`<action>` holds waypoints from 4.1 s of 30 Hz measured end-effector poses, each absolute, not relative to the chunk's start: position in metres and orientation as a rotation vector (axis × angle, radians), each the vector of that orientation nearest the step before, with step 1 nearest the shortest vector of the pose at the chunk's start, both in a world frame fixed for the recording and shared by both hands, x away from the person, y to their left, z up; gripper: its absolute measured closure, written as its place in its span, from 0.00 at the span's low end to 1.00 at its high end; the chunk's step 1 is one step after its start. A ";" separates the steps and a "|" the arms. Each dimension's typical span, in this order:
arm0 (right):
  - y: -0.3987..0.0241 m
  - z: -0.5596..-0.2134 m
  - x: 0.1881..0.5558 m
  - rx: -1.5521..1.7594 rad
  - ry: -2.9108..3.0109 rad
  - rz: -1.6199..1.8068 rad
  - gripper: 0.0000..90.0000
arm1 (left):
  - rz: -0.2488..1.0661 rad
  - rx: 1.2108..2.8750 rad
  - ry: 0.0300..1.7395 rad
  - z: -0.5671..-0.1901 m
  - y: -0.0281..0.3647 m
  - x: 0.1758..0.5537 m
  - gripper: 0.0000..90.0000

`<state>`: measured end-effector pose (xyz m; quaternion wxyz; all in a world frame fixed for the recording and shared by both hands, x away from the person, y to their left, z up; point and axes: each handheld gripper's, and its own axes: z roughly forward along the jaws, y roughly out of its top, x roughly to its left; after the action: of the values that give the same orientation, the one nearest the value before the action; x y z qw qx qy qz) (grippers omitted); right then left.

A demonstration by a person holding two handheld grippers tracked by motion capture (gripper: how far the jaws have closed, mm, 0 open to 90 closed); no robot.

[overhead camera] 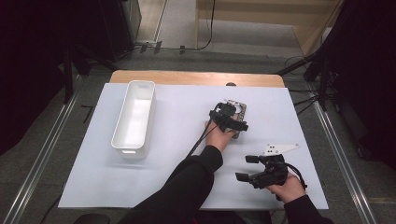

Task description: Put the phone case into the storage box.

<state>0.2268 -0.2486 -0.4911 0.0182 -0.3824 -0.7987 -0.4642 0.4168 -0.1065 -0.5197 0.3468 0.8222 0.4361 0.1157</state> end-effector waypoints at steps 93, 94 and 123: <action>-0.250 -0.491 0.226 -1.194 -2.481 -1.445 0.10 | 0.379 2.118 1.177 -0.509 -0.106 0.411 0.13; -0.250 -0.491 0.226 -1.194 -2.480 -1.445 0.10 | 0.371 2.113 1.176 -0.508 -0.105 0.412 0.13; -0.249 -0.492 0.228 -1.198 -2.488 -1.431 0.10 | 0.168 2.029 1.129 -0.466 -0.072 0.410 0.13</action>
<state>0.2277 -0.2487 -0.4918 0.0157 -0.3851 -0.7998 -0.4602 0.4103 -0.0716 -0.4661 0.3956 0.8005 0.4453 0.0665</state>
